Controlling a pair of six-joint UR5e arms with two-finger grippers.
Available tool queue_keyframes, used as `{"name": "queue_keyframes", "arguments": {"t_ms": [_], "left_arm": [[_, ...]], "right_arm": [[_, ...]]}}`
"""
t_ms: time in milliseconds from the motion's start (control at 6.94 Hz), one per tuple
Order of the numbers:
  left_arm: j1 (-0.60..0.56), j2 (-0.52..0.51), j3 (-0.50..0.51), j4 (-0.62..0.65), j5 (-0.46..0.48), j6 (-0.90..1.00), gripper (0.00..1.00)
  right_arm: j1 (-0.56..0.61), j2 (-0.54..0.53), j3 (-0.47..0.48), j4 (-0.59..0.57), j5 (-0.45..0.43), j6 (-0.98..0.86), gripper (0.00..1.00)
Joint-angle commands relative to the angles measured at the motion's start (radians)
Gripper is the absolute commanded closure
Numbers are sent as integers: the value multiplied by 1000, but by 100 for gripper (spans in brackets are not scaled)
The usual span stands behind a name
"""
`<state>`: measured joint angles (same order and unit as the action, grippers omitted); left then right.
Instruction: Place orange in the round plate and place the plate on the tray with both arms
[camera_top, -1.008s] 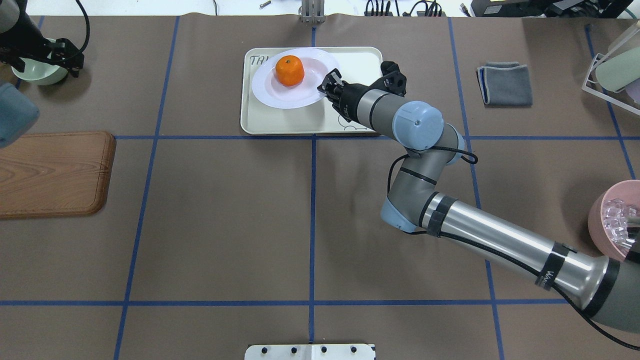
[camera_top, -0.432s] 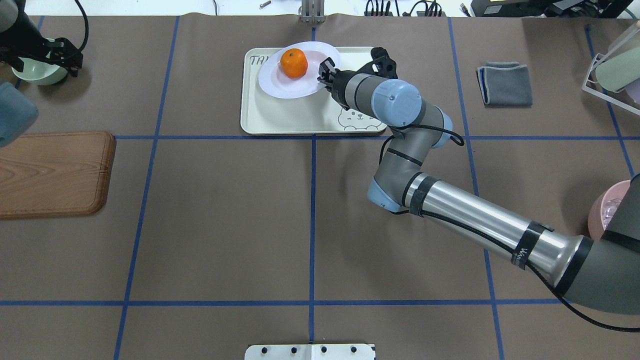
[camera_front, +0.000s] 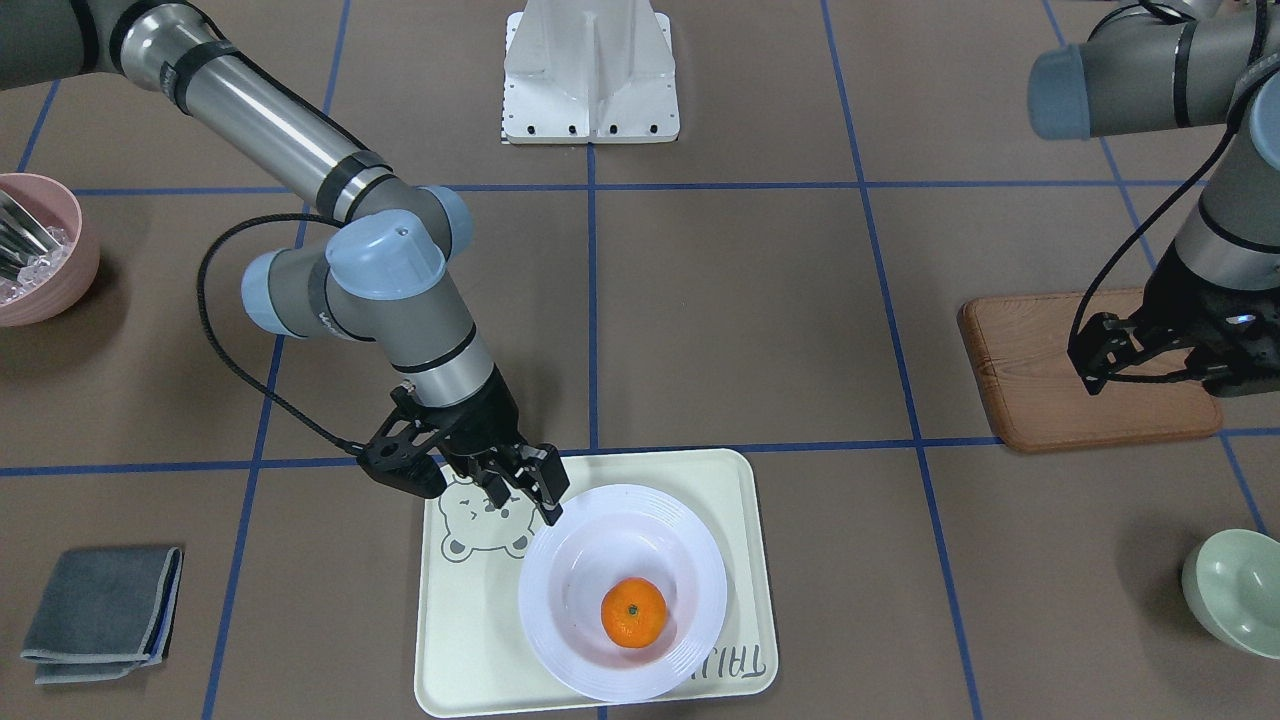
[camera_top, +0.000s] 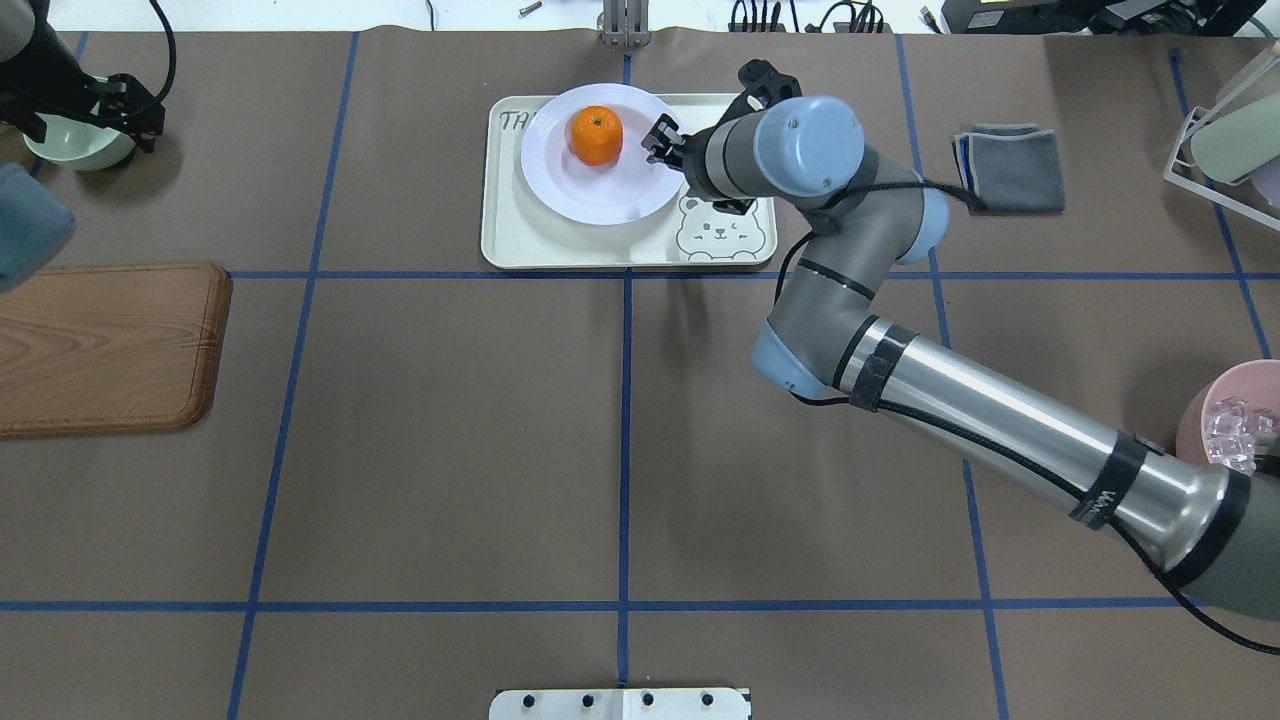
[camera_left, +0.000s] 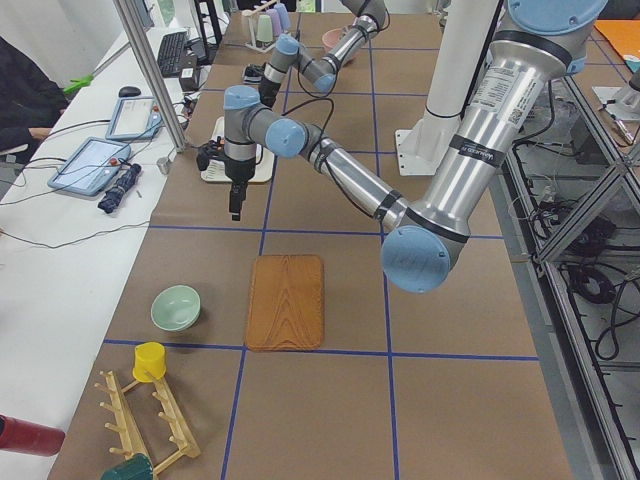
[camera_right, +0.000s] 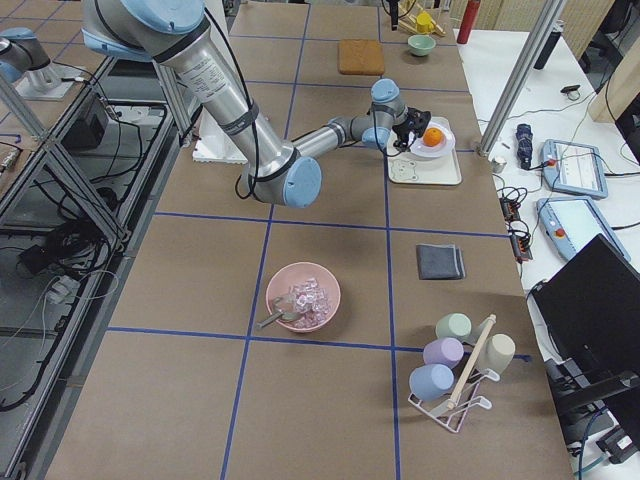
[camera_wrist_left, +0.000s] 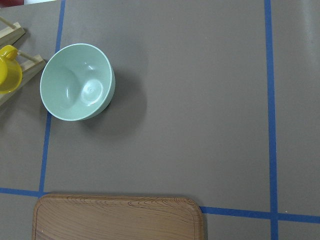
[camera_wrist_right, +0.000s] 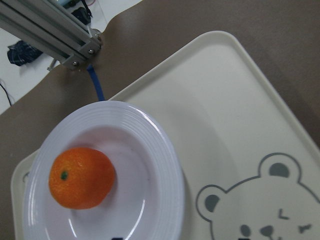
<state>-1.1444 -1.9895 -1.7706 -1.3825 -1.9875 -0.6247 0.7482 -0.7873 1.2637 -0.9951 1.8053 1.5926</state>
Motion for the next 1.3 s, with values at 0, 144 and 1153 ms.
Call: {"name": "queue_keyframes", "arguments": {"t_ms": [0,144,1153], "left_arm": [[-72,-8,31,3,-13,0,1],[-109,1,36,7,-13,120,2],[-515,256,250,-10,-293,830,2]], "right_arm": [[125,-166,306,-402,118,-406,0],[219,-337,424,-425,184,-777,0],[839,-687,217,-533,479,-1675,0]]}}
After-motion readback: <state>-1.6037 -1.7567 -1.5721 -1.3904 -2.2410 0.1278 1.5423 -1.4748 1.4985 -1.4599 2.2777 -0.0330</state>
